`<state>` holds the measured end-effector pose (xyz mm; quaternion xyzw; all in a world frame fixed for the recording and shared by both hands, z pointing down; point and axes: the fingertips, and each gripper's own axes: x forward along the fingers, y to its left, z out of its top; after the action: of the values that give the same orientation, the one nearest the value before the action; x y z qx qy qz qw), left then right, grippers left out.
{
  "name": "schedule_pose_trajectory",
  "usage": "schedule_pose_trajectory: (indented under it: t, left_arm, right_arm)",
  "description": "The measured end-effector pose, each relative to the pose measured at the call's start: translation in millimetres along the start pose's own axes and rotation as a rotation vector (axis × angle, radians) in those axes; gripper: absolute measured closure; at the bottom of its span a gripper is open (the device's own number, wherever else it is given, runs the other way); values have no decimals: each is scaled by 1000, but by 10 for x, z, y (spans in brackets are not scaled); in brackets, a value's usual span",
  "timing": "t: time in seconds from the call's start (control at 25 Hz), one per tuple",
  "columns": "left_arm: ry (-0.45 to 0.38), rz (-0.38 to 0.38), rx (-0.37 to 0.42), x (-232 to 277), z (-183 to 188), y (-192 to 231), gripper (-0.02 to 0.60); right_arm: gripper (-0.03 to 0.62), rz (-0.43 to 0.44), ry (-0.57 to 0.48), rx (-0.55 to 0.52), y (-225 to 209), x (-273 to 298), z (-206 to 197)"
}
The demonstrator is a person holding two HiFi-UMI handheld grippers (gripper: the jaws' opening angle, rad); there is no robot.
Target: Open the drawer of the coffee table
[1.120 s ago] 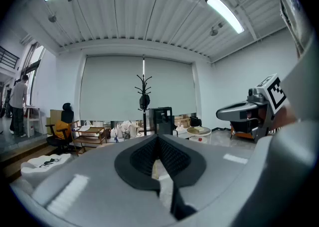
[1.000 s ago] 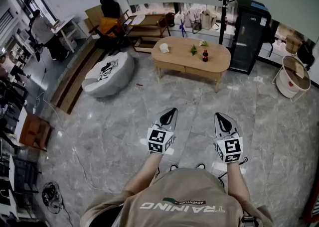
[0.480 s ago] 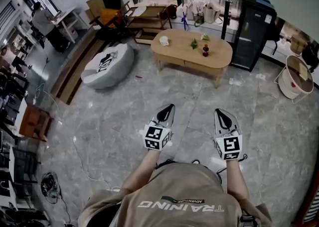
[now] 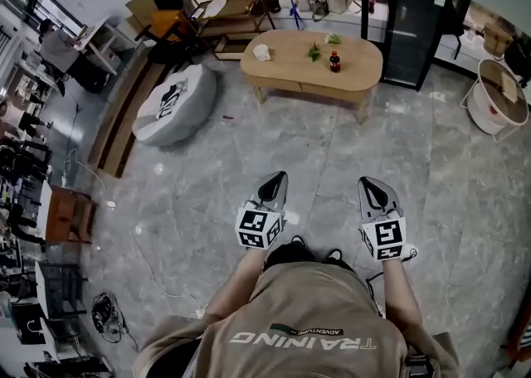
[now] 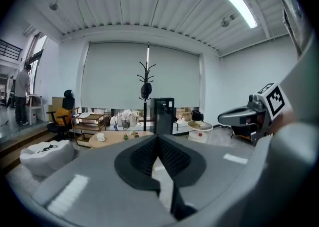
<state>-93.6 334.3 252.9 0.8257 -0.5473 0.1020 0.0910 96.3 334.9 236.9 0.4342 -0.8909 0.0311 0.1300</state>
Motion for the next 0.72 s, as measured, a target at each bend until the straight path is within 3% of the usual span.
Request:
schedule_pose_trajectory:
  t: [0.28, 0.72]
  left_arm:
    - [-21, -88, 6, 416, -58, 105, 575]
    - [-49, -202, 26, 897, 159, 822, 575]
  right_arm:
    - [589, -64, 42, 10, -139, 213, -186]
    - [589, -166, 45, 18, -253, 924, 197]
